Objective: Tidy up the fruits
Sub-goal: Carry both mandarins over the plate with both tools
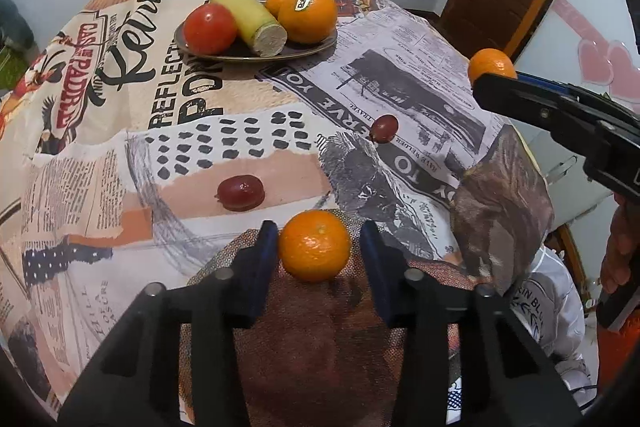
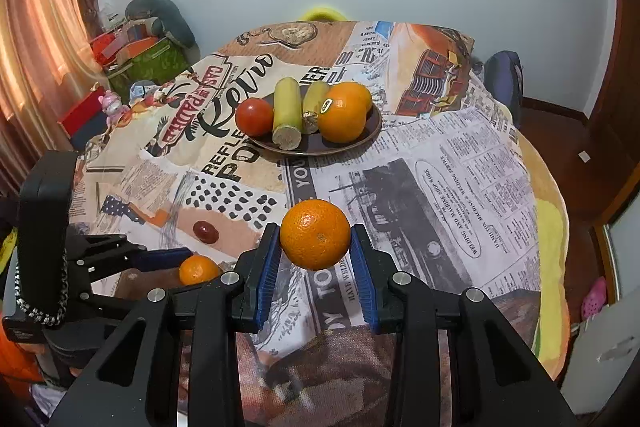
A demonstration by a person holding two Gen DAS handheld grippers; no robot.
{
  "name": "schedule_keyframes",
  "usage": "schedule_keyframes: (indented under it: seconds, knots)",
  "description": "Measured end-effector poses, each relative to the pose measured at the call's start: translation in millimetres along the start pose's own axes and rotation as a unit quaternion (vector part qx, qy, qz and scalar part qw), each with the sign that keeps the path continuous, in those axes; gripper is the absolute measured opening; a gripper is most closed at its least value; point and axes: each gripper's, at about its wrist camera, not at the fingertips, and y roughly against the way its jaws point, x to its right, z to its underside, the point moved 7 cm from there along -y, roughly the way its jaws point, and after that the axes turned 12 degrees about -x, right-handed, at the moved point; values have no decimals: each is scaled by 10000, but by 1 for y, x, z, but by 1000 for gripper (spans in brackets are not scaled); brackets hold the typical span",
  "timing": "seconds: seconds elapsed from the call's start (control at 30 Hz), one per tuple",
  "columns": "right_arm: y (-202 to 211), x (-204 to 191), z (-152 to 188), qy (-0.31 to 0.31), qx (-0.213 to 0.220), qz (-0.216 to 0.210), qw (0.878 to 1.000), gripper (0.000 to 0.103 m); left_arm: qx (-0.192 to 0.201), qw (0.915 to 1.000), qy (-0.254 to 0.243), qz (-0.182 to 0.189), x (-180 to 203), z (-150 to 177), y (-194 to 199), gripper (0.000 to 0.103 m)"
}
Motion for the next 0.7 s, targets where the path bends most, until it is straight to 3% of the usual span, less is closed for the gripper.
schedule_keyframes:
  seconds: [0.33, 0.7]
  knots:
    - [-6, -3, -7, 42, -10, -20, 10000, 32, 172, 9998, 28, -32, -11, -8, 11, 37]
    - [-17, -6, -34, 184, 52, -37, 9998, 32, 733, 9964, 329, -256, -52, -50, 48, 37]
